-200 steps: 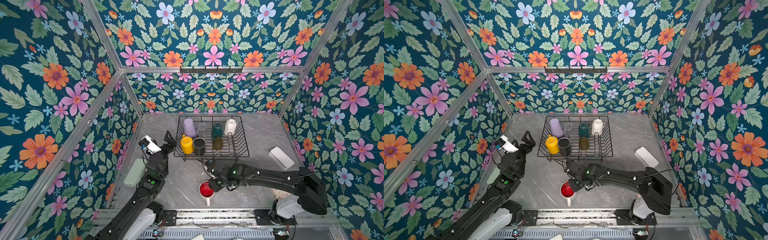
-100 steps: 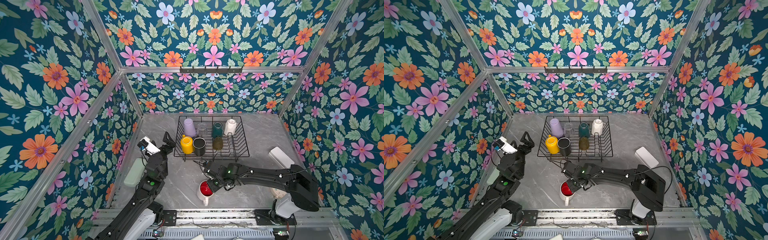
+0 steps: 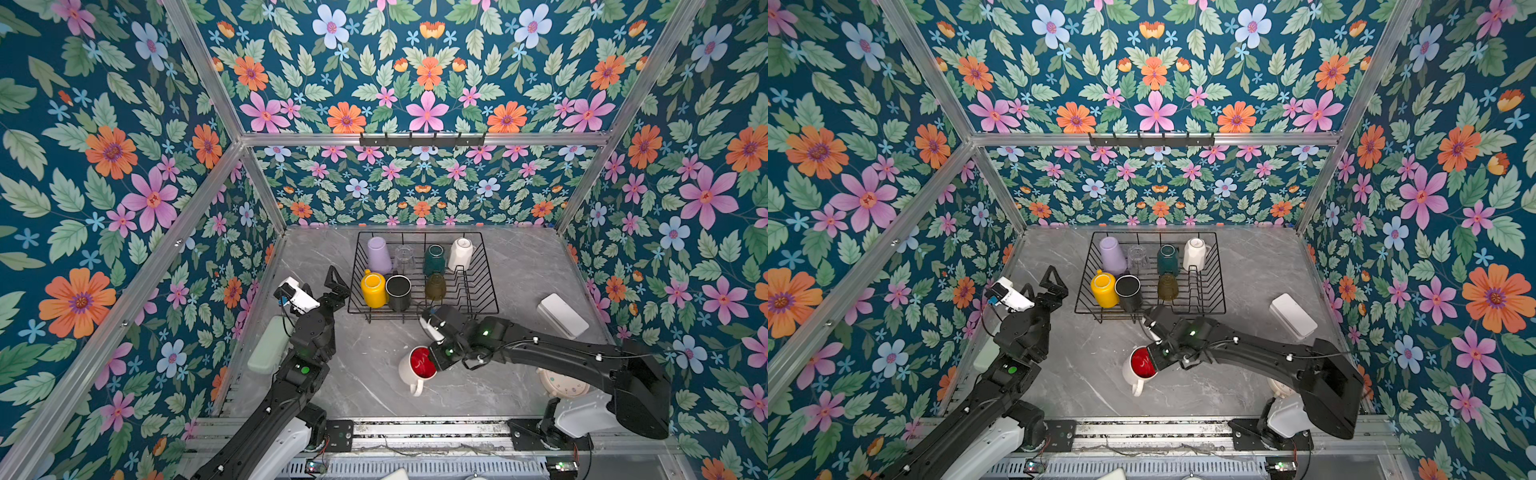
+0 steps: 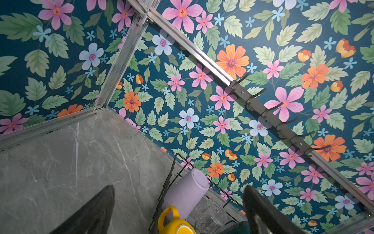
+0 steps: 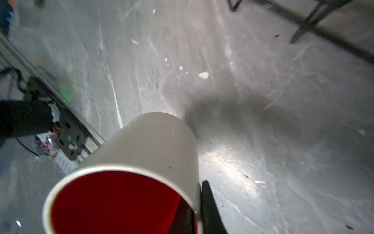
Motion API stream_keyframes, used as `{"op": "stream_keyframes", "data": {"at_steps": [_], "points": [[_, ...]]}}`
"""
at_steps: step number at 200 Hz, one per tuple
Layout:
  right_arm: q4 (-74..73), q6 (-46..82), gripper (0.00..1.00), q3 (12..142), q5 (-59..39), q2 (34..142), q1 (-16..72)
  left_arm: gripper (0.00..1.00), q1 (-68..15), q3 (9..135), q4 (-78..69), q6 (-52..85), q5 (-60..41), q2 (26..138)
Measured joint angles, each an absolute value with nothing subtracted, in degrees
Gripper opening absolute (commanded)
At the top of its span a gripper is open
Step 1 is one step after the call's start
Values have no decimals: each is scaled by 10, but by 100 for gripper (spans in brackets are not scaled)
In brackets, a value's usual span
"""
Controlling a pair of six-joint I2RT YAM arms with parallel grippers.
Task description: Load the cups into the dish rack
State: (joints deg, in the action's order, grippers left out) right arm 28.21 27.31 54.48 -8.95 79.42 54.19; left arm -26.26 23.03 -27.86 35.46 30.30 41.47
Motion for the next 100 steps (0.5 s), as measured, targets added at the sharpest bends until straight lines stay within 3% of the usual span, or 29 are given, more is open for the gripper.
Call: {"op": "stream_keyframes", "data": {"at_steps": [54,100], "points": [[181,322,0,471,-201,658,328,100,-257,243,-357,321,157,483],[91,379,0,441,-295,621,196,100,-251,296,-446,285,-95,583]]}}
